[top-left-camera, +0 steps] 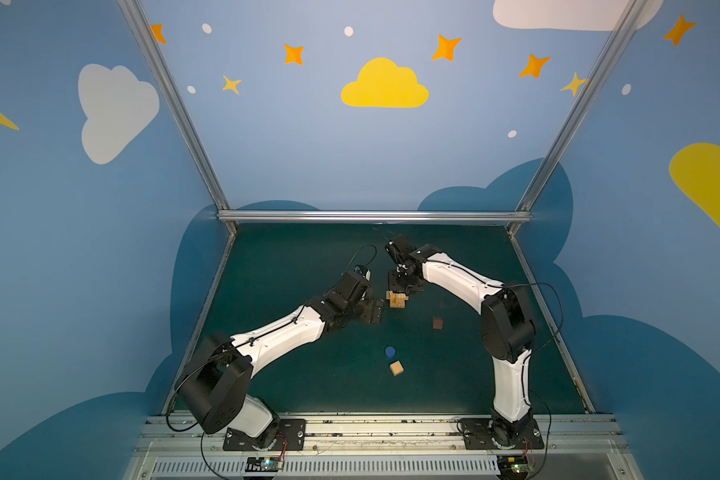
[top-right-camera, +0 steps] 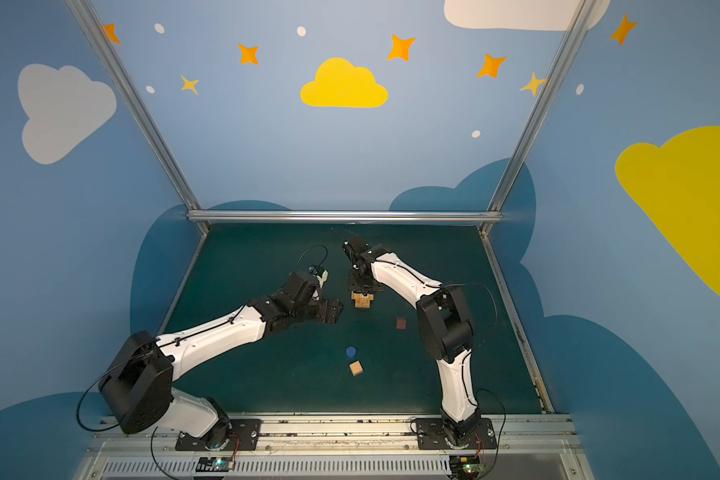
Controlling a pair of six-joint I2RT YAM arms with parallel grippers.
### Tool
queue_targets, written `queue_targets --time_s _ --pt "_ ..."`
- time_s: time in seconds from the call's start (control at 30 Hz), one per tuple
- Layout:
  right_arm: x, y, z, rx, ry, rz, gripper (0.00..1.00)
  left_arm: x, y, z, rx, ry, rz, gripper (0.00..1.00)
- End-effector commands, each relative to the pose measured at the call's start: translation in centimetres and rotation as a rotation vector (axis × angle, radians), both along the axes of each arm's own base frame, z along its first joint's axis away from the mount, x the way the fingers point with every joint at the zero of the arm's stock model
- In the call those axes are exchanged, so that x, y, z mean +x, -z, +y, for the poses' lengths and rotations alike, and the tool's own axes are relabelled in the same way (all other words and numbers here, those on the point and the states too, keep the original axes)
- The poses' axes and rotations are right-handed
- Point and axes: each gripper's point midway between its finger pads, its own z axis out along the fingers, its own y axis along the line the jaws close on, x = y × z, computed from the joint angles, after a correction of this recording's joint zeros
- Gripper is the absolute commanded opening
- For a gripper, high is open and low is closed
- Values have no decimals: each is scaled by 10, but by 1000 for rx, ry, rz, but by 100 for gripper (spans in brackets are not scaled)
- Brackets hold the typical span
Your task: Build the wood block tower
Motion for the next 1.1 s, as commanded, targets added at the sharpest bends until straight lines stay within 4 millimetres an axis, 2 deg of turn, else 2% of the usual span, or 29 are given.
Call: queue_targets --time_s 0.0,0.2,0.6,0.93,1.07 --pt "2 0 -1 -5 7 14 33 0 -9 3 1 -1 -19 99" --pt "2 -1 -1 -8 2 16 36 1 -9 3 1 -5 -20 99" --pt "1 -9 1 0 -24 7 35 1 -5 3 10 -4 -15 99" --pt "0 -31 6 31 -43 -30 37 5 3 4 31 -15 -6 97" --pt "-1 -39 4 39 -44 -51 37 7 6 3 28 -20 -2 91"
